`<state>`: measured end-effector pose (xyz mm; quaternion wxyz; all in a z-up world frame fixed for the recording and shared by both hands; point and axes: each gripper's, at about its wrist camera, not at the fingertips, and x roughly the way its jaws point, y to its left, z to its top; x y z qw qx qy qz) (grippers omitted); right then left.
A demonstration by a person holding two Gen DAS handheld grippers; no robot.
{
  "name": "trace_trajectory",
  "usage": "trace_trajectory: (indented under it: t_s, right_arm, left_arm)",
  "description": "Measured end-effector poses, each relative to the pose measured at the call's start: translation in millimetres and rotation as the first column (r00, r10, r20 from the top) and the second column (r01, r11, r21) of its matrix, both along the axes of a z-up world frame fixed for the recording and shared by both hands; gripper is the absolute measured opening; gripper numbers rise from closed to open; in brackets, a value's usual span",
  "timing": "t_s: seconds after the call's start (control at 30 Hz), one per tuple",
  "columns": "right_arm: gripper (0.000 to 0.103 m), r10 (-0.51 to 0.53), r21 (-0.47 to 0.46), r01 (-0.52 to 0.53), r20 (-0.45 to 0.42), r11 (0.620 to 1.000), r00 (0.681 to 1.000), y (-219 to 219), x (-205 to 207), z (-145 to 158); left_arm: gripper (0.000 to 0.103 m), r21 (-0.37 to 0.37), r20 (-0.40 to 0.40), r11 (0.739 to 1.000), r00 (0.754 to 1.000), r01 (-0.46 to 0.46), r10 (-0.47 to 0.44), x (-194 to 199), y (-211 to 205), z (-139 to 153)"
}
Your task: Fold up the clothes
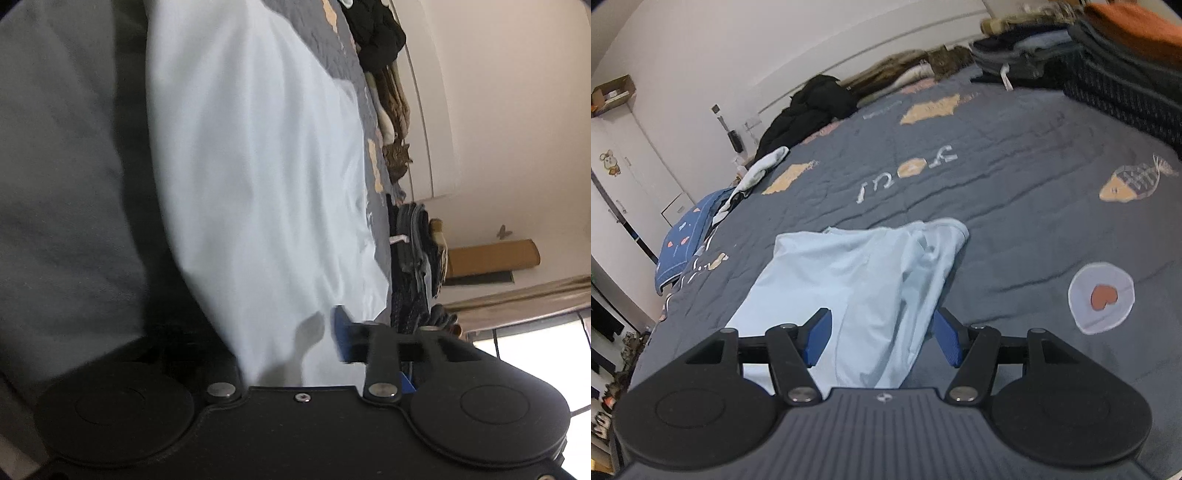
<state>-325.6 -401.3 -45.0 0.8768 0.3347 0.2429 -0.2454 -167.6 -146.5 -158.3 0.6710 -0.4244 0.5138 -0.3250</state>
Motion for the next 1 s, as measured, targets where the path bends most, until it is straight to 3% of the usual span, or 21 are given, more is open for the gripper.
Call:
trace_trajectory:
  t_s: [0.03, 0.13, 0.3, 0.47, 0.63, 0.73, 0.83, 1.0]
  right_arm:
    - [0.06, -0.002, 0.026, 0.002, -0.001, 1.0, 1.0, -3.2, -0.5, -3.0]
    - [0.06, -0.026, 0.111, 0.025, 0.009, 0.994, 1.0, -15.0, -3.1, -12.2]
    - [0.061, -0.067, 0.216, 0.065, 0.0, 0.974, 0.998, -38.8, 4.0, -27.8]
    - [0.064, 0.003, 0.286, -0.003, -0.001, 0.958, 1.0, -71.2, 35.4, -44.2]
    - [0.065, 0.037, 0.274, -0.035, -0.004, 0.961, 0.999, -91.1, 53.6, -54.4]
    - [0.072, 0.054, 0.247, -0.054, 0.005, 0.967, 0.999, -98.4, 64.7, -54.0]
    - [0.081, 0.068, 0.266, -0.073, 0.03, 0.961, 0.997, -104.8, 80.9, -63.1]
    - [0.082, 0.083, 0.303, -0.106, 0.087, 0.947, 0.993, -109.1, 105.1, -70.0]
  left_arm:
    - [0.015, 0.007, 0.002, 1.0, 1.0, -0.003, 0.003, -0.9, 1.7, -3.1]
    - [0.01, 0.003, 0.011, 1.0, 1.0, 0.001, -0.001, -2.7, 6.0, -10.3]
    - [0.009, -0.004, 0.004, 1.0, 1.0, 0.006, -0.006, -0.1, 2.3, -8.7]
    - [0.009, -0.016, -0.005, 1.0, 1.0, 0.014, -0.014, 1.5, 6.4, -11.7]
    - [0.009, -0.02, -0.009, 1.0, 1.0, 0.022, -0.022, 2.4, 12.9, -13.7]
    - [0.009, -0.022, -0.009, 0.999, 1.0, 0.028, -0.028, 2.6, 13.2, -15.6]
    - [0.009, -0.026, -0.016, 0.999, 0.999, 0.03, -0.03, 3.4, 5.1, -16.7]
    - [0.009, -0.029, -0.024, 0.999, 0.999, 0.039, -0.04, 4.6, 1.6, -17.2]
